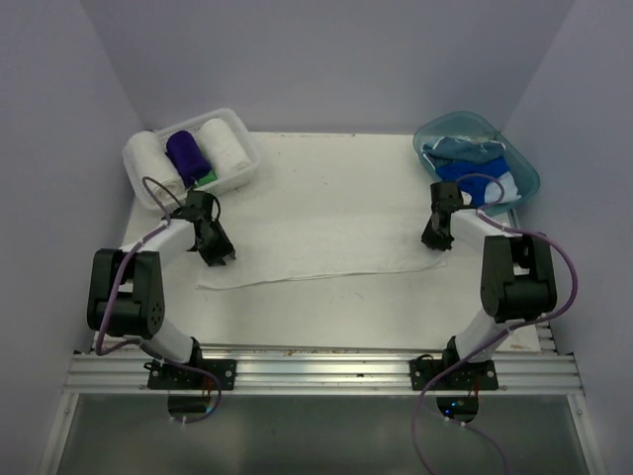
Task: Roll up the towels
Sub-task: Fold the towel
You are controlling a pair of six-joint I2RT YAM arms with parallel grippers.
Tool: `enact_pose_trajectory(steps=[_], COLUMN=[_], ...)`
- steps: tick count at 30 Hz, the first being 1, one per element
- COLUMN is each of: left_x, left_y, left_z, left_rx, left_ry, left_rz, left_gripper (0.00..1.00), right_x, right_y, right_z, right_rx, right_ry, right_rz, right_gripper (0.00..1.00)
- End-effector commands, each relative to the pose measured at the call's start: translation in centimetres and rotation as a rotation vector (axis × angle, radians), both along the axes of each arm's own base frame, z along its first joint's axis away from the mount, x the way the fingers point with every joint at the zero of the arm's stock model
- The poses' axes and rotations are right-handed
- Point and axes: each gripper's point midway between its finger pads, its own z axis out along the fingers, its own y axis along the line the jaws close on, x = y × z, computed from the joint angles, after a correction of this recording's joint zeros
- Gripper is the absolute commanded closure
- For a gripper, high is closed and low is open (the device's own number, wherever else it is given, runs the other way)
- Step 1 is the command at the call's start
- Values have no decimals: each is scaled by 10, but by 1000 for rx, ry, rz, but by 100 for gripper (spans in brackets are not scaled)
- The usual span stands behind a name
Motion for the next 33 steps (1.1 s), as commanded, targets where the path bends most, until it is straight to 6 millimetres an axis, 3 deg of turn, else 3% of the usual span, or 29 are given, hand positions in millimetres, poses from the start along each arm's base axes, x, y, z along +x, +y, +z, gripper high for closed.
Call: enact_pose_trajectory(steps=[1, 4, 9, 14, 17, 21, 27, 29, 33], left_x=[-2, -2, -9, -7, -3, 1, 1, 2, 2], left_y=[15, 25, 69, 97, 92, 83, 79, 77, 76], left_z=[-10, -13, -14, 9, 21, 29, 28, 27, 25], left_rx=[28, 39, 81, 111, 81, 38, 17, 9, 4], left_ry=[35, 47, 90, 32, -13, -50, -51, -50, -51], left_rz=[55, 70, 177, 233, 222, 210, 196, 188, 183], left_gripper=[62, 62, 62, 62, 62, 62, 62, 62, 62], right_x=[-36, -58, -83, -91, -95, -106, -115, -110, -107], right_y=[13, 27, 52, 46, 39, 34, 59, 73, 78], right_z=[-11, -12, -3, 23, 42, 50, 38, 38, 29], right_rx=[60, 99, 148, 120, 90, 81, 218, 286, 309], right_ry=[53, 59, 54, 11, -33, -36, -48, -85, -72], right_rz=[18, 47, 102, 115, 109, 88, 149, 194, 199], right_gripper=[75, 74, 74, 73, 72, 68, 38, 33, 30])
